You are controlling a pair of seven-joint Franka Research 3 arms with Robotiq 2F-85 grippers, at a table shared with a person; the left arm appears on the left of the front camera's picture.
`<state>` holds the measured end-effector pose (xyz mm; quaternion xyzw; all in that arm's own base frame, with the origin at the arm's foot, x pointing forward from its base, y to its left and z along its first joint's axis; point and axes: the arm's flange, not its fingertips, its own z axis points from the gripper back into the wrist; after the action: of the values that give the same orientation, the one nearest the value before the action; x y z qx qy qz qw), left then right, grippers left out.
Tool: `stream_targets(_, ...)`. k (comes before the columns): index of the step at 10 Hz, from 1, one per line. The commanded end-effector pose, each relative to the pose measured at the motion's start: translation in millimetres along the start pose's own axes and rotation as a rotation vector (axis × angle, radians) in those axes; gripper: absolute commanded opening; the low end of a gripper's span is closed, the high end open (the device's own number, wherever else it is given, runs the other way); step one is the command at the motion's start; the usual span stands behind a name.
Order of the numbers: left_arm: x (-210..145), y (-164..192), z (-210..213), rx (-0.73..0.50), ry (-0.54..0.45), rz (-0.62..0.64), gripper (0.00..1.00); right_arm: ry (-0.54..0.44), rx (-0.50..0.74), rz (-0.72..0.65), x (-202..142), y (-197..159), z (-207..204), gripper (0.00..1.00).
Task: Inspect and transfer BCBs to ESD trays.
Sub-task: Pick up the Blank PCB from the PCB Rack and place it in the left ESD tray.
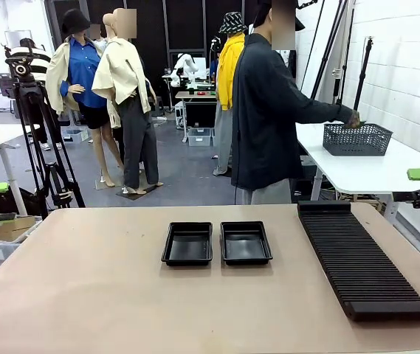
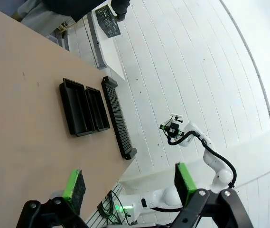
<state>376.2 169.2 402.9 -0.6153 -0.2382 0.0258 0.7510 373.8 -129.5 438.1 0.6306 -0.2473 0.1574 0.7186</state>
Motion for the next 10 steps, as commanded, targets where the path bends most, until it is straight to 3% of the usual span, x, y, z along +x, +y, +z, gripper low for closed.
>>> stream_targets(1,0.1,-1.8,2.3,-0.009,-0.007,0.010,1.00,0.001,0.001,0.001,-0.4,-0.2,0.5,1.00)
stream_targets(10,0.1,-1.8,2.3,-0.009,-0.007,0.010,1.00,0.001,0.001,0.001,-0.4,-0.2,0.5,1.00)
